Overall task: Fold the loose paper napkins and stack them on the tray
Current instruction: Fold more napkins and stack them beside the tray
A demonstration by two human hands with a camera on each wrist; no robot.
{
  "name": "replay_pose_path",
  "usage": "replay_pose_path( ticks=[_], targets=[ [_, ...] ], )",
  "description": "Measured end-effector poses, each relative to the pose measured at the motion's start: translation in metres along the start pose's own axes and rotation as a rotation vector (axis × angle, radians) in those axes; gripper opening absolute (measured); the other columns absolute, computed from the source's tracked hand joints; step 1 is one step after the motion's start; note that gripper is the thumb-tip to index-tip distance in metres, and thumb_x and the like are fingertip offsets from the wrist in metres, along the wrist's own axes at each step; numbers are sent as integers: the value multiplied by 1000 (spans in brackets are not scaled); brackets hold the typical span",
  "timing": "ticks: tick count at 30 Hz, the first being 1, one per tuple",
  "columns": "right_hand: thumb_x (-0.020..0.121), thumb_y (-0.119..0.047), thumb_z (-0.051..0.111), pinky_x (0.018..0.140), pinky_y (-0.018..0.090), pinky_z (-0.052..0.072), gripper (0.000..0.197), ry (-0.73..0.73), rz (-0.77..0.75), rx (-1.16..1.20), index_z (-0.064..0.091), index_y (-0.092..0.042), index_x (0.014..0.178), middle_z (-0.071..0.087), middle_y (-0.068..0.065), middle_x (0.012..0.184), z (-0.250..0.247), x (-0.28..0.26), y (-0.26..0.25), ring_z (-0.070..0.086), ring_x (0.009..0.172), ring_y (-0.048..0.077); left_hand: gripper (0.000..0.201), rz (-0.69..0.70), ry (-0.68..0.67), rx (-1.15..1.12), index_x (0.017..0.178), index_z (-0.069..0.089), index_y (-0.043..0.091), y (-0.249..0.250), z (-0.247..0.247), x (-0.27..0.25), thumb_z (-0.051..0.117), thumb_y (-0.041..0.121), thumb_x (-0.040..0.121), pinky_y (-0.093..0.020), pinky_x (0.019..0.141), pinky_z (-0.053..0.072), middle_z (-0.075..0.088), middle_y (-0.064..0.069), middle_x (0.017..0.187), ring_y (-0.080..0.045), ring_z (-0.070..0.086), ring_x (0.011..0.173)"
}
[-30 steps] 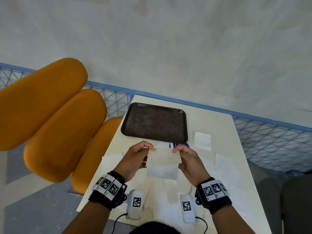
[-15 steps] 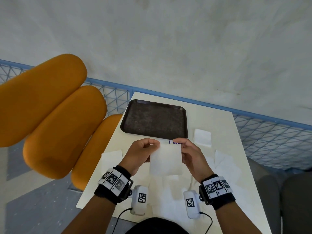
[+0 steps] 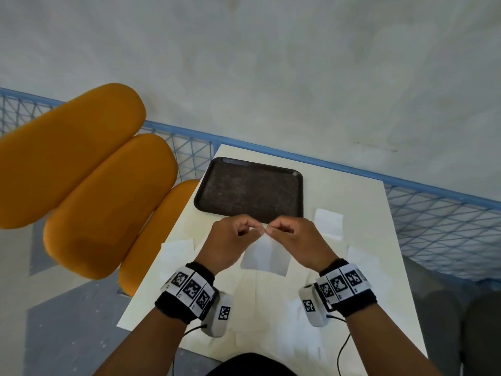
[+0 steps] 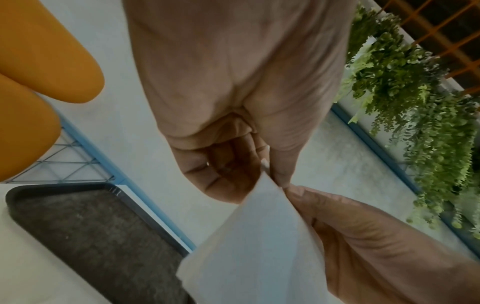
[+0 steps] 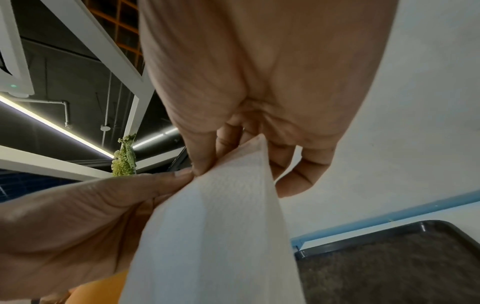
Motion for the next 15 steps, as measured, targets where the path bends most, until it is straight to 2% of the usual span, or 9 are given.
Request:
replay_pose_path(
  ticks=[2,6,8,10,12,13,15],
  targets=[
    [95,-26,66,73,13,48,9,-8,-5,5,73,-23,90,70,-16,83,-9,-3,6,64,81,2,5,-7,12,20,92,65,34,1,1,2,64,38,95,-5,69,46,63,20,87,-5,62,82],
    [95,-23,67,72,24,51,12,60,64,96,70,-22,84,70,-7,77,-42,-14,35,63,72,7,12,-40,-6,-95,85,64,36,7,2,5,66,29,95,-7,64,50,65,20,86,2,63,78],
    [95,-21,65,73,25,50,11,97,91,160,69,-20,85,71,-4,81,-51,-20,47,64,76,10,15,-51,-8,-142,84,63,36,8,6,8,67,27,94,-8,63,51,66,18,84,7,63,78],
    [95,-24,66,78,27,52,4,121,122,280,67,-22,98,71,-4,94,-50,-27,57,66,88,14,12,-78,6,-176,86,65,35,8,14,11,67,28,94,-11,64,54,68,15,85,1,65,79],
    [89,-33,68,81,30,55,26,99,204,446,63,-27,114,70,-2,106,-42,-33,69,67,97,15,7,-112,2,-217,89,66,33,9,24,14,66,28,95,-14,66,55,69,12,89,-6,66,81],
    [88,-34,68,80,32,56,29,75,238,480,63,-26,115,70,1,106,-36,-35,75,68,96,15,5,-131,1,-231,92,67,32,9,28,15,65,28,95,-14,67,56,69,10,91,-8,67,84],
    [92,-25,69,76,32,55,12,52,236,440,66,-17,101,71,8,94,-31,-38,80,66,85,16,4,-180,17,-262,99,68,29,7,37,18,64,29,96,-17,70,57,70,9,96,-9,67,89]
  ],
)
Point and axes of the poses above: each hand's wrist, its own x-axis towards the middle knuckle, its own z-axis out of the palm, y = z × x, the point moved 7 cm from there along x, towards the middle knuckle
